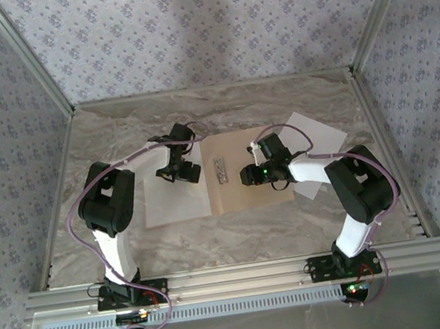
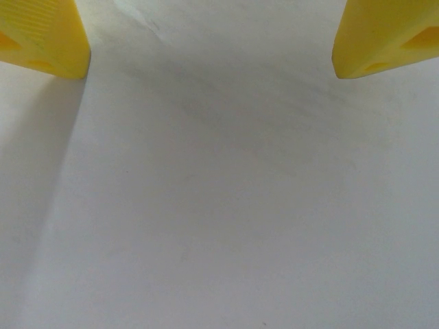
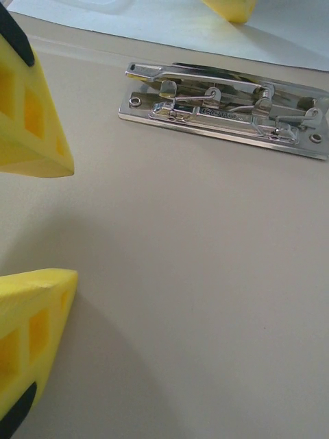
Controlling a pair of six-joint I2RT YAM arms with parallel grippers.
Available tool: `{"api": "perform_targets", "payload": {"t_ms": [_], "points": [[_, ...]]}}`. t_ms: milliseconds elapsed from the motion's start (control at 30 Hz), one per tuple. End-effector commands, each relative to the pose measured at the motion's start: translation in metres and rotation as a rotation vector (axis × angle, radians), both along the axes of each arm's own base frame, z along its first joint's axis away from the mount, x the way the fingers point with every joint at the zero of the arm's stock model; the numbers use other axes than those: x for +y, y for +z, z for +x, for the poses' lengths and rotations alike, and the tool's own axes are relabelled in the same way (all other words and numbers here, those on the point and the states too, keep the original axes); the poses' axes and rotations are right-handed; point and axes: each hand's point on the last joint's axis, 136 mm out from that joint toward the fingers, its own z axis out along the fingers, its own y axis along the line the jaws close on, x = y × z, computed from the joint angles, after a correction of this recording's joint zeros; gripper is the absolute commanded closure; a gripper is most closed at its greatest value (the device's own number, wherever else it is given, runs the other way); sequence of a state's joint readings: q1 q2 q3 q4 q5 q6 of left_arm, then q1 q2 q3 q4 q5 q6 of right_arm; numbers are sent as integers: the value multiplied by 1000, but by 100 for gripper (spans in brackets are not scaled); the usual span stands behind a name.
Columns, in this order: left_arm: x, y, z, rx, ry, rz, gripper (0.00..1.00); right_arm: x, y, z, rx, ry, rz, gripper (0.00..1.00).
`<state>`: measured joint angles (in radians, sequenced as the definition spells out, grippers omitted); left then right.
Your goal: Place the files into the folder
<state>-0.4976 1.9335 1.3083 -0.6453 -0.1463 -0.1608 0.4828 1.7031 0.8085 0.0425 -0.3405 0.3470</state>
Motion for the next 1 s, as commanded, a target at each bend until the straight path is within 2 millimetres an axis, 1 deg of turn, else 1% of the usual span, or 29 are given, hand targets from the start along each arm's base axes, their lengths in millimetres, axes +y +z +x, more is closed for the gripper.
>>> {"api": "perform_targets", "payload": {"t_ms": [0, 200, 567, 667, 967], "points": [[10, 8, -6, 19, -1, 41, 9, 2, -4, -11, 32, 23, -6, 59], [9, 16, -4, 10, 11, 28, 9, 2, -2, -12, 28, 25, -7, 58], [13, 27, -1, -8, 61, 2, 9, 3, -1, -12, 25, 28, -5, 58], [14, 26, 0, -4, 68, -3, 9, 3, 0, -12, 25, 28, -3, 58], [24, 11, -2, 24, 92, 3, 11, 3, 1, -14, 22, 29, -5, 58]]}}
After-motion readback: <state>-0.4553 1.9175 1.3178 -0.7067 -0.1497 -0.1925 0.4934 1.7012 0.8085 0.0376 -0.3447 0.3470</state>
